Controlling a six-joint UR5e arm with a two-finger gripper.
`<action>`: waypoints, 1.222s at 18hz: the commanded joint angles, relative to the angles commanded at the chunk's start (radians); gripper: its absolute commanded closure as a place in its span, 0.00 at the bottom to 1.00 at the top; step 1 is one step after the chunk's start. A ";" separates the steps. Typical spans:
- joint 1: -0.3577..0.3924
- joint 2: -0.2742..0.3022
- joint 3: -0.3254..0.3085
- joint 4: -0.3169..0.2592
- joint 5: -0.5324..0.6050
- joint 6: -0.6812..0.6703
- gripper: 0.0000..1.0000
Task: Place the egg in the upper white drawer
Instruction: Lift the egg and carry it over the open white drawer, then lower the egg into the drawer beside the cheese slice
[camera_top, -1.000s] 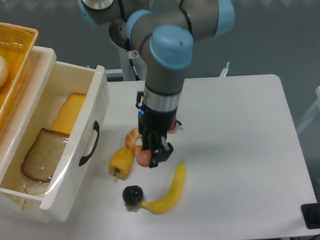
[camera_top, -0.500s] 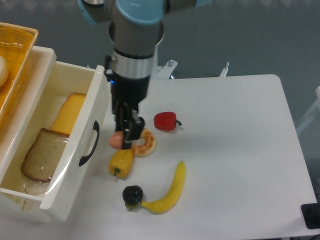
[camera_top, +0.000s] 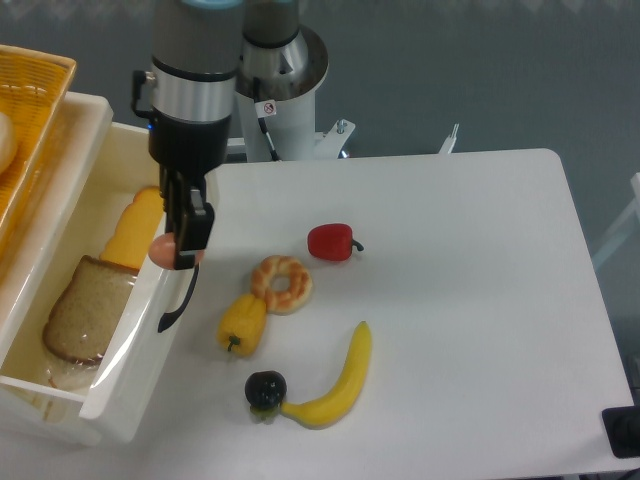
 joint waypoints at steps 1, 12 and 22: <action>-0.005 0.005 0.000 -0.006 0.000 0.002 0.86; -0.049 0.011 -0.061 -0.009 0.003 0.021 0.86; -0.080 0.005 -0.081 -0.009 0.003 0.025 0.85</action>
